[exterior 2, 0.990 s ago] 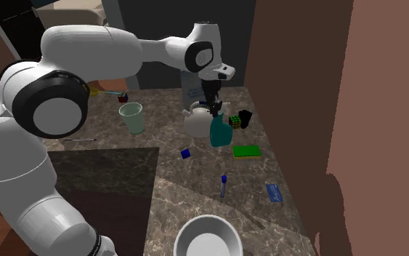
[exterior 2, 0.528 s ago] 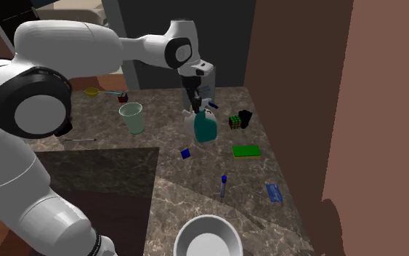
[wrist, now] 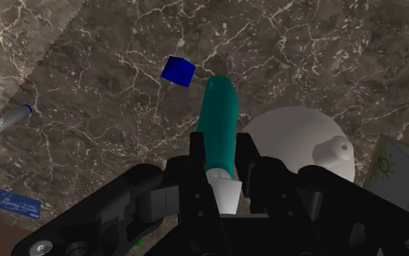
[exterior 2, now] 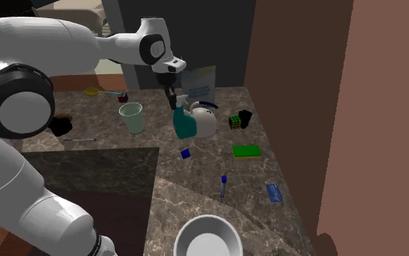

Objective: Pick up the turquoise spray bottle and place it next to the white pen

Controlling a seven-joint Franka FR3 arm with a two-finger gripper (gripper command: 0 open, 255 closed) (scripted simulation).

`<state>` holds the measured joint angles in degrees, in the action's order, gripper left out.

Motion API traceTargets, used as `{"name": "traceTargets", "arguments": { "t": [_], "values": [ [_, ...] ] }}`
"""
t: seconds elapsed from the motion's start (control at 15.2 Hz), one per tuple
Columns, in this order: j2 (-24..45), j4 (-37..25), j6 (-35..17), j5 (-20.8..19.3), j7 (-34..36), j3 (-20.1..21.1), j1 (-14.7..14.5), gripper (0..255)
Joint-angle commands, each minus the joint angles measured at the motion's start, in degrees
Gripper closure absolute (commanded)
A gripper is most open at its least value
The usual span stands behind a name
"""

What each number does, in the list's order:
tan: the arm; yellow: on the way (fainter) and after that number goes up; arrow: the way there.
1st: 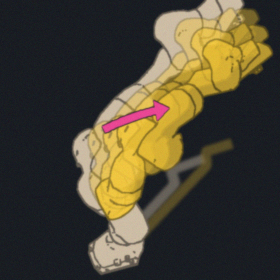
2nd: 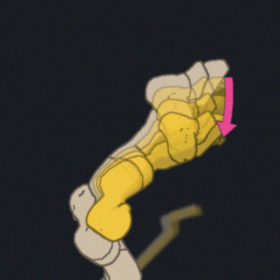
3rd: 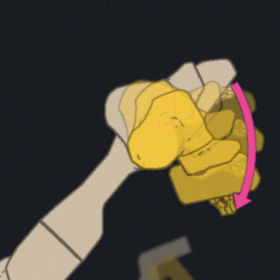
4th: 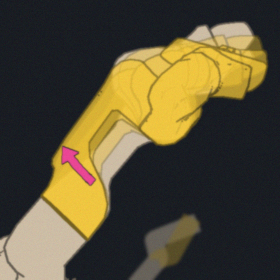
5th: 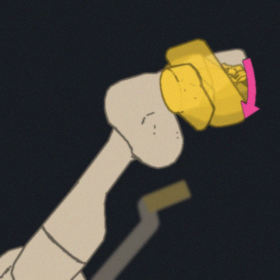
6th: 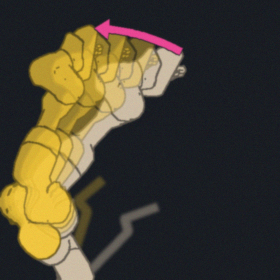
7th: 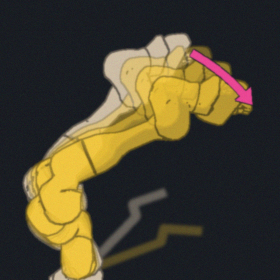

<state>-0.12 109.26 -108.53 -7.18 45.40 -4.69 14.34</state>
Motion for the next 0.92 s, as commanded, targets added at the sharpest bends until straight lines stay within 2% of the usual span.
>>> {"name": "traceTargets", "arguments": {
  "t": [0.0,0.46,0.86],
  "values": [
    [-0.4,0.6,0.1,0.0,2.9,1.4,-1.4,255],
    [-1.3,1.4,1.3,0.4,12.3,6.3,-6.1,255],
    [0.2,-0.6,2.7,0.7,20.2,10.5,-10.1,255]
  ]
}}
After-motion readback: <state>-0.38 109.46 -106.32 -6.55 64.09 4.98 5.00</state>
